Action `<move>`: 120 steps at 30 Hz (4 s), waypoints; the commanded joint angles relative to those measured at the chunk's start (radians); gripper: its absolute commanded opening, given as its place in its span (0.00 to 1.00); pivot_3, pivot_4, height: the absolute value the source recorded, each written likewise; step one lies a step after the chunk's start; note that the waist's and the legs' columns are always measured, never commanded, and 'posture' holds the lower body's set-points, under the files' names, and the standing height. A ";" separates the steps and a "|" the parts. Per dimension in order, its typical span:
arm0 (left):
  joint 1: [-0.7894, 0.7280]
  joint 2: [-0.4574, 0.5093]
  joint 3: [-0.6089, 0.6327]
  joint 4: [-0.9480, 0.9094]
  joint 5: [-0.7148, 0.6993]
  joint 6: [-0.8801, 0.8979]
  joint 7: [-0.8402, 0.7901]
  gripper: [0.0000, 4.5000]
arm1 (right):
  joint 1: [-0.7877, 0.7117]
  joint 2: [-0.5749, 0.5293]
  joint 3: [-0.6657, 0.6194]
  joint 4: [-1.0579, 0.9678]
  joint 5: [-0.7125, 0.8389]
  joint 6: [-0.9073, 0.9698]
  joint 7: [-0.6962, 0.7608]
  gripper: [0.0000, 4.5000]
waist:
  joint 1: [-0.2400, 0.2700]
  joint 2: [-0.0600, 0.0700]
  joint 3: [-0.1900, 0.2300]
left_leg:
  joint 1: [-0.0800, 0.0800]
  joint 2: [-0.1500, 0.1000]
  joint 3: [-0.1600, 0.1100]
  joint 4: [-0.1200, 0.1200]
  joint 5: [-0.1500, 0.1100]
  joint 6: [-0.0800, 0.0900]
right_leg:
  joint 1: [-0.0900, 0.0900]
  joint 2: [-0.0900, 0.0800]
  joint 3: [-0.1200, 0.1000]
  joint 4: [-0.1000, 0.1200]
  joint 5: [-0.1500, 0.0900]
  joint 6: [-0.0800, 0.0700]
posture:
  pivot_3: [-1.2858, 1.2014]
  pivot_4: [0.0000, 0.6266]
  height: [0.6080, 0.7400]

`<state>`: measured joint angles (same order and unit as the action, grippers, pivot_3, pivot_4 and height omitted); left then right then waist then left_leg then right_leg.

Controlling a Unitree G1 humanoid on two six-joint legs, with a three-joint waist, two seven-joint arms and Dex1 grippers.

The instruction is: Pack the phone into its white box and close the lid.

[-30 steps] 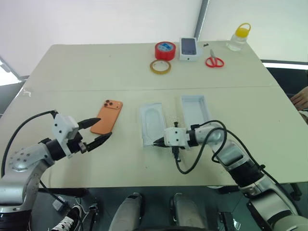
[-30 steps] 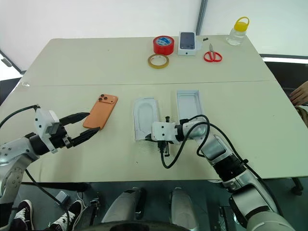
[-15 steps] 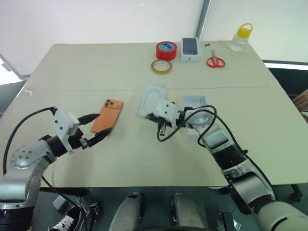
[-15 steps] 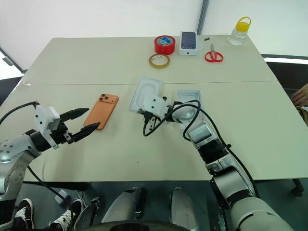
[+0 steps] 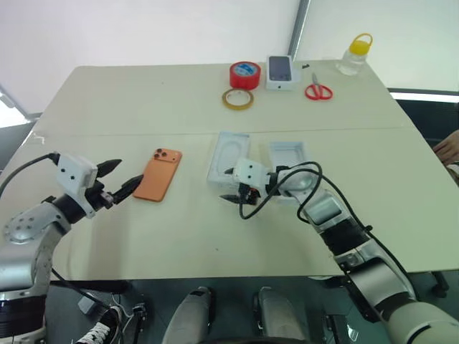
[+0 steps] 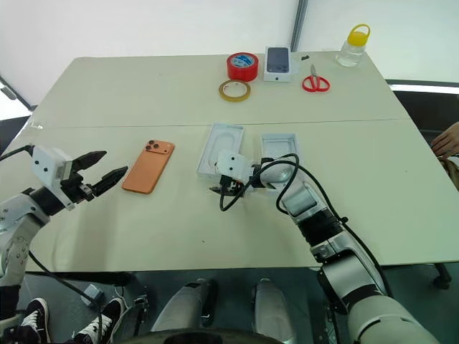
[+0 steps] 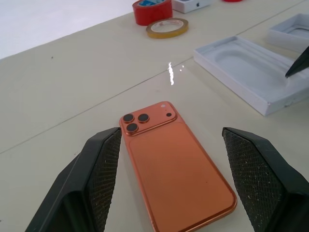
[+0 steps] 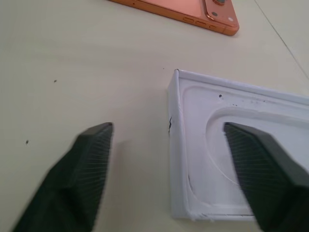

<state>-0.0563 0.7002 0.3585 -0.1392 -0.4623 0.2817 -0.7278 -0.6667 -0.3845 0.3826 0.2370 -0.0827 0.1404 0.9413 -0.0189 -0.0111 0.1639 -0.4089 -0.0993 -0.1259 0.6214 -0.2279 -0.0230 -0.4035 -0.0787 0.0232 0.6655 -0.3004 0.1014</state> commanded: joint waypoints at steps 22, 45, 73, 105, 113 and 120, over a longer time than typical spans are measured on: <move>-0.496 0.094 -0.062 0.759 -0.042 0.416 -0.166 0.79 | -0.292 0.431 0.069 0.358 -0.126 -0.014 -0.335 0.01 | -0.029 -0.001 -0.001 | 0.000 0.000 -0.001 0.000 0.005 -0.008 | -0.004 0.001 0.000 0.004 0.000 0.000 | 0.52 0.24 1.00; -0.600 0.021 -0.251 0.991 0.124 0.462 -0.418 0.79 | -0.396 0.557 0.108 0.621 -0.231 0.091 -0.311 0.01 | -0.049 -0.001 -0.002 | 0.001 -0.001 -0.002 0.001 0.006 -0.009 | -0.006 0.001 0.000 0.012 0.000 0.000 | 0.52 0.24 1.00; -0.618 -0.077 -0.262 0.890 0.137 0.626 -0.433 0.79 | -0.385 0.549 0.108 0.628 -0.267 0.098 -0.316 0.01 | -0.042 0.004 -0.011 | 0.003 -0.006 -0.007 0.002 0.004 -0.006 | -0.004 -0.001 0.000 0.016 0.000 0.001 | 0.52 0.24 1.00; -0.554 -0.028 -0.069 0.745 -0.052 0.826 -0.277 0.79 | -0.377 0.543 0.113 0.611 -0.284 0.085 -0.309 0.01 | -0.058 0.004 -0.013 | 0.002 -0.005 -0.007 0.001 0.005 -0.008 | -0.006 0.000 0.000 0.016 -0.001 0.001 | 0.52 0.24 1.00; -0.514 -0.024 -0.055 0.701 -0.106 0.866 -0.266 0.39 | -0.369 0.541 0.120 0.607 -0.290 0.080 -0.307 0.00 | -0.058 0.004 -0.013 | 0.002 -0.004 -0.007 0.001 0.005 -0.008 | -0.006 0.000 0.001 0.016 -0.001 0.001 | 0.52 0.24 1.00; -0.505 -0.030 -0.042 0.702 -0.128 0.878 -0.237 0.39 | -0.361 0.540 0.125 0.597 -0.295 0.083 -0.304 0.00 | -0.057 0.004 -0.013 | 0.002 -0.004 -0.007 0.001 0.005 -0.008 | -0.006 0.000 0.001 0.016 -0.001 0.001 | 0.52 0.24 1.00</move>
<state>-0.5633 0.6598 0.2952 0.5807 -0.5772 1.1506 -0.9725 -1.0329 0.1483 0.4996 0.8651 -0.3771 0.2296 0.6339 -0.0758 -0.0068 0.1509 -0.4071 -0.1037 -0.1324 0.6222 -0.2228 -0.0310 -0.4094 -0.0789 0.0239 0.6815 -0.3012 0.1021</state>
